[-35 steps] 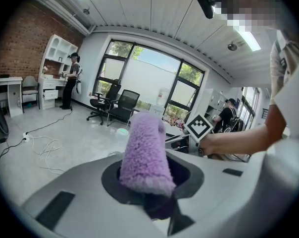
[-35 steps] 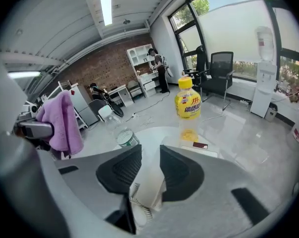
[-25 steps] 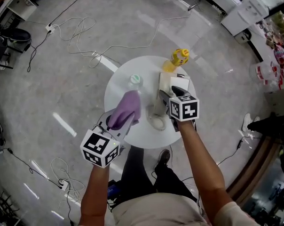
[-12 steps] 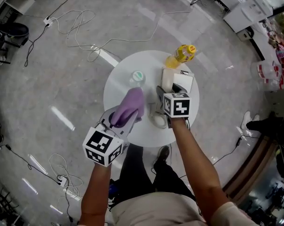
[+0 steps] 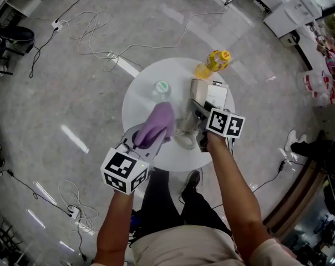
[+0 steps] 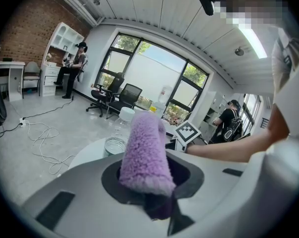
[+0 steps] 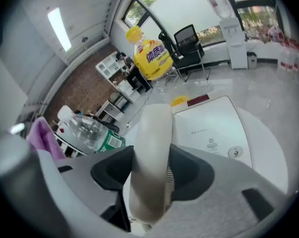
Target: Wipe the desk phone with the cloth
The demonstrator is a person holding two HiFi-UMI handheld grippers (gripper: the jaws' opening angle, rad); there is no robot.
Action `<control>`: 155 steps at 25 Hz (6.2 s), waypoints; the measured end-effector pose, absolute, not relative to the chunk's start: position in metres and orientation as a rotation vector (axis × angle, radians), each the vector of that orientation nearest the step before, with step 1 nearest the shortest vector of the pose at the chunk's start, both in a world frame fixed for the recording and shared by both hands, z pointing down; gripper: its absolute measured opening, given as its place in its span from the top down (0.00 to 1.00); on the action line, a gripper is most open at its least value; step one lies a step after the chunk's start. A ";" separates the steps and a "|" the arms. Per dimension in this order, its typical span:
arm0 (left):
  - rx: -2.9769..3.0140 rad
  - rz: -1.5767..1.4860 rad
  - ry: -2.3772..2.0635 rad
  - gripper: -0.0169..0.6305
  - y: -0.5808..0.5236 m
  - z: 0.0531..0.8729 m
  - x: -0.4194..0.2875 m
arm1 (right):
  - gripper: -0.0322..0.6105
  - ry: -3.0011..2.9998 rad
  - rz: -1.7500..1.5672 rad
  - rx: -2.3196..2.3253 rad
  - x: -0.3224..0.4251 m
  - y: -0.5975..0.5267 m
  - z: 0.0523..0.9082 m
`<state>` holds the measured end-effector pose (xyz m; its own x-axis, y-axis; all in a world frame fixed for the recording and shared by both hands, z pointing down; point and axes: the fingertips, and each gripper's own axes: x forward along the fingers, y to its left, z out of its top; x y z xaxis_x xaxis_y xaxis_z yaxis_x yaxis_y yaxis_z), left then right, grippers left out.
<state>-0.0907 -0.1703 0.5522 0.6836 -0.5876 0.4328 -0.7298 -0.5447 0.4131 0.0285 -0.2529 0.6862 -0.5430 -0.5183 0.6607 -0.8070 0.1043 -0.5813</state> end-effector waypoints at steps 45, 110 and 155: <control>2.257 -0.211 -0.806 0.86 -0.188 0.482 -0.030 | 0.64 -2.656 2.506 0.282 0.017 -0.140 0.515; 2.397 0.367 -0.838 0.86 -0.171 0.490 -0.046 | 0.65 -2.562 1.059 0.677 0.046 -0.089 0.527; 2.205 0.535 -0.947 0.86 -0.173 0.645 -0.095 | 0.64 -2.208 1.276 1.481 0.034 -0.273 0.679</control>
<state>-0.0950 -0.1730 0.6450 0.6526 -0.4760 0.5895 -0.7506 -0.5126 0.4170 0.0337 -0.2728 0.6791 -0.4816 -0.6620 0.5742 -0.8281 0.1292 -0.5455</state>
